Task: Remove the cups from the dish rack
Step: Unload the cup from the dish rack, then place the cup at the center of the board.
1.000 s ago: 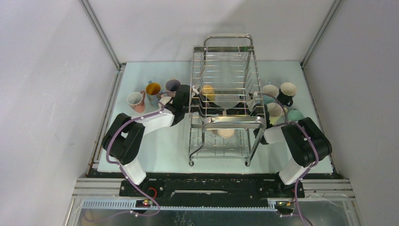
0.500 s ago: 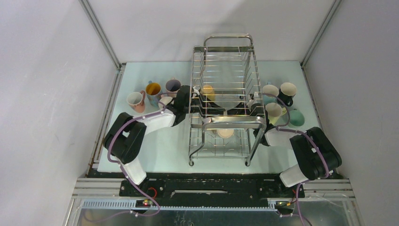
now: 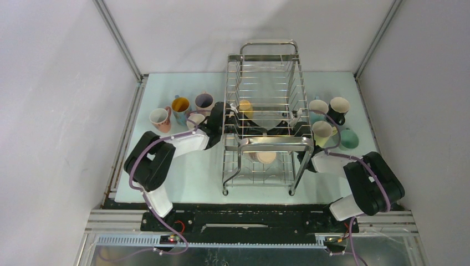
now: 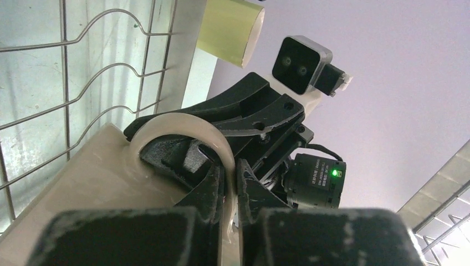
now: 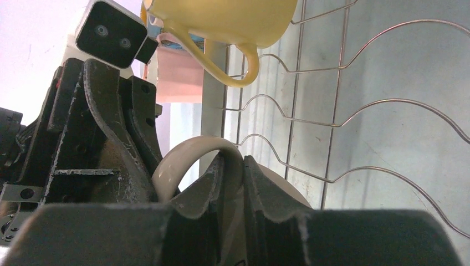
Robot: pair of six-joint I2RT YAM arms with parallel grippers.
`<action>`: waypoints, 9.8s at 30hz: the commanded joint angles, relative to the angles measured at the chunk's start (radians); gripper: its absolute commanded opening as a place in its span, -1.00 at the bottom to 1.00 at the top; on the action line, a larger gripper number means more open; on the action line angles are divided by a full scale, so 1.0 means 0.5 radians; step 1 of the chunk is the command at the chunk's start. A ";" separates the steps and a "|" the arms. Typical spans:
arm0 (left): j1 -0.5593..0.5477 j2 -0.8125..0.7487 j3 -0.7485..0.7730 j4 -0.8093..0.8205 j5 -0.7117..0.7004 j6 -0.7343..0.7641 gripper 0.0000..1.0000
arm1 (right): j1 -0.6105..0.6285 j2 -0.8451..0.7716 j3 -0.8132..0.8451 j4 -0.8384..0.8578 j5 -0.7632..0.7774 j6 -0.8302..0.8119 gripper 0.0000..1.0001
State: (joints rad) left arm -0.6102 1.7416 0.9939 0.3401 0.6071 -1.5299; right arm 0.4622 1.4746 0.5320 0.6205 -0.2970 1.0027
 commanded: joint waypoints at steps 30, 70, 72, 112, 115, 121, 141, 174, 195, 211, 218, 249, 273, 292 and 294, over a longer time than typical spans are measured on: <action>0.007 -0.220 -0.123 0.637 0.203 0.194 -1.00 | -0.069 -0.383 0.048 -0.339 -0.105 -0.134 -0.45; 0.019 -0.104 -0.154 1.448 0.847 0.228 -1.00 | -0.811 -0.014 0.050 0.682 -1.607 -0.337 0.32; 0.020 -0.083 -0.139 1.500 0.859 0.184 -1.00 | -0.806 0.054 0.050 0.865 -1.680 -0.236 0.34; 0.065 0.109 0.173 2.073 1.013 -0.276 -0.99 | -0.530 0.247 0.053 1.790 -2.079 0.472 0.26; 0.073 0.121 0.187 2.072 1.017 -0.275 -0.99 | -0.530 0.228 0.050 1.787 -2.084 0.483 0.15; 0.074 0.157 0.200 2.075 1.007 -0.274 -1.00 | -0.534 0.221 0.055 1.790 -2.083 0.501 -0.19; 0.132 0.259 0.123 2.051 0.850 -0.310 -0.27 | -0.534 0.265 0.113 1.792 -1.996 0.577 -1.00; 0.299 -0.071 -0.169 0.997 0.470 0.293 0.21 | -0.587 0.261 0.194 1.649 -1.717 0.797 -1.00; 0.346 -0.335 -0.260 0.618 0.300 0.419 0.32 | -0.737 -0.260 0.197 0.570 -1.545 0.317 -1.00; 0.357 -0.695 -0.323 -0.004 0.111 0.756 0.56 | -0.937 -0.652 0.233 -0.172 -1.462 0.051 -1.00; 0.391 -0.902 -0.353 -0.415 -0.044 0.951 0.83 | -0.974 -0.838 0.348 -0.737 -1.316 -0.195 -1.00; 0.515 -1.423 -0.389 -1.220 -0.250 1.654 1.00 | -1.239 -1.270 1.191 -3.142 -0.308 -1.049 -1.00; 0.515 -1.467 -0.362 -1.337 -0.275 1.826 1.00 | -1.308 -1.252 0.912 -3.146 1.007 -1.015 -1.00; 0.515 -1.442 -0.390 -1.343 -0.263 1.848 1.00 | -1.563 -0.895 0.834 -3.021 1.120 -1.106 -1.00; 0.514 -1.438 -0.389 -1.346 -0.259 1.854 1.00 | -1.648 -0.890 0.835 -3.021 1.100 -1.129 -1.00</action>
State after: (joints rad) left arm -0.3595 1.0313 0.8146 -0.3470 0.4736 -0.6353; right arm -0.2981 1.0393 0.9302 -0.9524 0.2340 0.4713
